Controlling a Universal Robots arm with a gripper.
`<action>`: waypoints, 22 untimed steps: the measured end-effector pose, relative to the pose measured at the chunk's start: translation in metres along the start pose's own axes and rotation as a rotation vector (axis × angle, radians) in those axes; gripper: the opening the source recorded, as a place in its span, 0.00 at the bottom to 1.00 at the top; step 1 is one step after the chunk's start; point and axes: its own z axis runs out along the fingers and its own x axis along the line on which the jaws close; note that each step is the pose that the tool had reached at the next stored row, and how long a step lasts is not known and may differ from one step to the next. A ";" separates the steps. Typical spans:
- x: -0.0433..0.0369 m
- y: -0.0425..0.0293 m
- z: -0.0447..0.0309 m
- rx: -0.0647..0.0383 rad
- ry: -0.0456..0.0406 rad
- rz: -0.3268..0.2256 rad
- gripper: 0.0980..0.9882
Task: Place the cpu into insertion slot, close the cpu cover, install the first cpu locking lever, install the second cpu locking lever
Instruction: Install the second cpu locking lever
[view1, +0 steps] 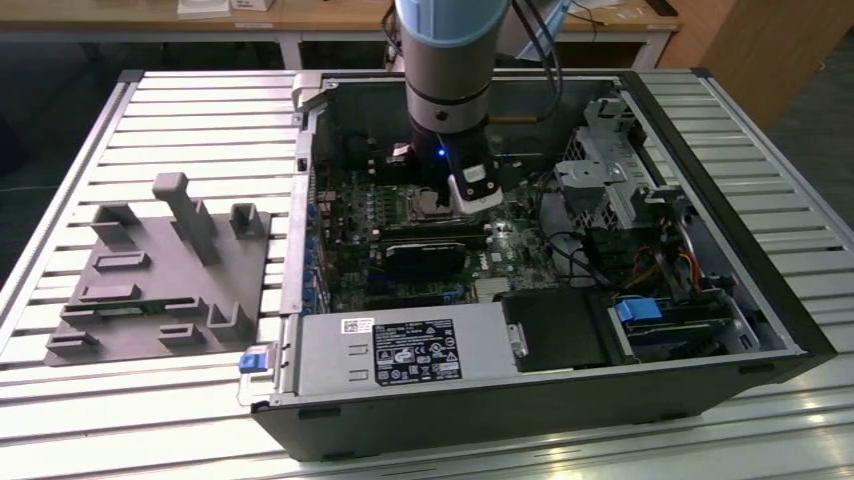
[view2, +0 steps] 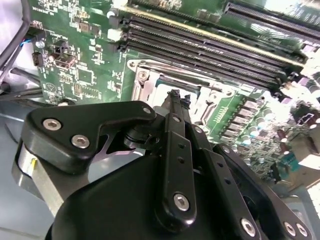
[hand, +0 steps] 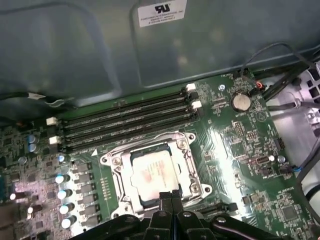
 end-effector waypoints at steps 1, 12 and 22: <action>-0.0002 0.0012 0.0003 0.008 -0.0016 -0.001 0.00; 0.0029 0.0145 0.0075 0.063 -0.0134 -0.003 0.00; 0.0082 0.0313 0.0143 0.125 -0.0190 -0.006 0.00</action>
